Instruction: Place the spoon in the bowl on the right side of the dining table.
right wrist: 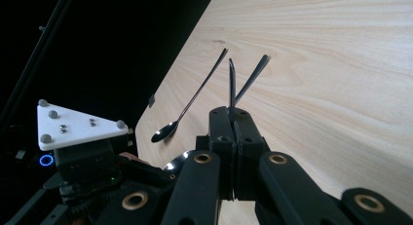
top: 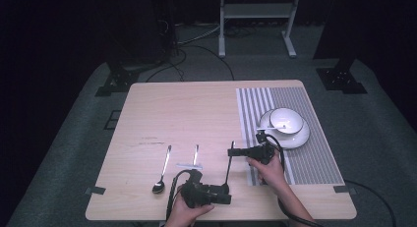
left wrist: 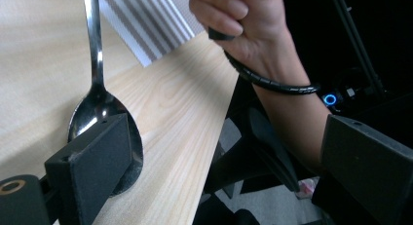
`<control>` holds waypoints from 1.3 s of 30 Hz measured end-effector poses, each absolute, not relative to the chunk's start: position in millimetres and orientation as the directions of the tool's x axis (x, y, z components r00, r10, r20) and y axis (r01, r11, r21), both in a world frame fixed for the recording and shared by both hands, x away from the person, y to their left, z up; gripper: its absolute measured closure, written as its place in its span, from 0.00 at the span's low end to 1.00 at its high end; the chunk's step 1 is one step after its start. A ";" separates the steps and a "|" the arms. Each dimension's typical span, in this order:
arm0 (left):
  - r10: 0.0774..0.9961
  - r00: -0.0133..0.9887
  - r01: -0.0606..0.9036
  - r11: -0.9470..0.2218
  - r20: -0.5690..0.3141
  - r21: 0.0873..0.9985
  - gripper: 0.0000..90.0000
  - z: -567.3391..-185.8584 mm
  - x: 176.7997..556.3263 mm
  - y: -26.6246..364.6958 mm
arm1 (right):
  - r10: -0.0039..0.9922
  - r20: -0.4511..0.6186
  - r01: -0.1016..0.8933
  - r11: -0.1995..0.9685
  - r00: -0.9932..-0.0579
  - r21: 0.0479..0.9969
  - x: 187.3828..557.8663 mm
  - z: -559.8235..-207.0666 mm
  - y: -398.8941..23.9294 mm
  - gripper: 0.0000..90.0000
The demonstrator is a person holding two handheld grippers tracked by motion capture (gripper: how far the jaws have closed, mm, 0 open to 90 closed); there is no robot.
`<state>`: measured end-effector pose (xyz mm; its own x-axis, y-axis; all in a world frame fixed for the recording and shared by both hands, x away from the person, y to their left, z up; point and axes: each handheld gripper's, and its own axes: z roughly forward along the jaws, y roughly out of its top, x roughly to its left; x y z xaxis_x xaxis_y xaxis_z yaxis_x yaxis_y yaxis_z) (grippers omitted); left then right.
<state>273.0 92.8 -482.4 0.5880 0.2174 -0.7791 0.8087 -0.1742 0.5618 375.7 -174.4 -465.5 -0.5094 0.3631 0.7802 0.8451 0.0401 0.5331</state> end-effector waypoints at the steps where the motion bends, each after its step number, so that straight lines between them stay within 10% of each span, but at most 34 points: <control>1: 0.216 0.589 0.808 -0.169 -0.779 0.564 0.04 -481.7 273.0 93.8 | 0.363 0.781 0.845 0.035 -0.508 0.533 375.7 -465.4 -175.3 0.99; 39: 0.226 0.598 0.801 -0.159 -0.769 0.577 0.04 -480.2 272.1 99.6 | 0.431 0.752 0.824 -0.031 -0.499 0.565 391.0 -430.7 -217.4 0.99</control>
